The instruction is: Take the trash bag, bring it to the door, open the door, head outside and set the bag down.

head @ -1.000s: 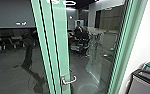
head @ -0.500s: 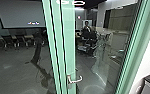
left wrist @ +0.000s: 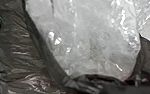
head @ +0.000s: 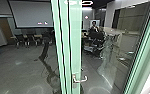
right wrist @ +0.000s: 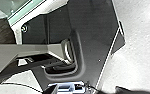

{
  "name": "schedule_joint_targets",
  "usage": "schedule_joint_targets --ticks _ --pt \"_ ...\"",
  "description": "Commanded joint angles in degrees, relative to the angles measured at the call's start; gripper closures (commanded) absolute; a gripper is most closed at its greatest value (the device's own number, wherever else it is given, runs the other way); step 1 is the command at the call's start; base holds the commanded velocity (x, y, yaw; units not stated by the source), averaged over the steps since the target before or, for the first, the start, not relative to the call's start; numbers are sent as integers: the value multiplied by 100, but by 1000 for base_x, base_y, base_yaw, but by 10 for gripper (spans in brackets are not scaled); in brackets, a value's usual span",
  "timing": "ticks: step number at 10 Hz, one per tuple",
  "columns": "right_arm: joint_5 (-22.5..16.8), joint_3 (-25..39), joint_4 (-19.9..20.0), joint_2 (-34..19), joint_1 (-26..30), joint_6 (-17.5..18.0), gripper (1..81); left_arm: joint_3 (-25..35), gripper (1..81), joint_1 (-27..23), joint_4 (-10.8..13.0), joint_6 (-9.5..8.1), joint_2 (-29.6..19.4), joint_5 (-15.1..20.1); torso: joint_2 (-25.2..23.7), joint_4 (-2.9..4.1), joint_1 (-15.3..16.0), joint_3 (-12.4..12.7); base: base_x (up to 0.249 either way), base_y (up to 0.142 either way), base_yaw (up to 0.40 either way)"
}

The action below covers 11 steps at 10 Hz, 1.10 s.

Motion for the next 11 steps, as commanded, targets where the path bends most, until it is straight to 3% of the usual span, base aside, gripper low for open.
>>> schedule_joint_targets --ticks 1,11 --pt "-261 171 -35 -175 188 26 10 34 811 -185 62 39 -162 358 0 0 0 0 0 0 205" --pt "-191 57 -79 106 223 35 10 7 811 -185 80 30 -48 367 0 0 0 0 0 0 205"
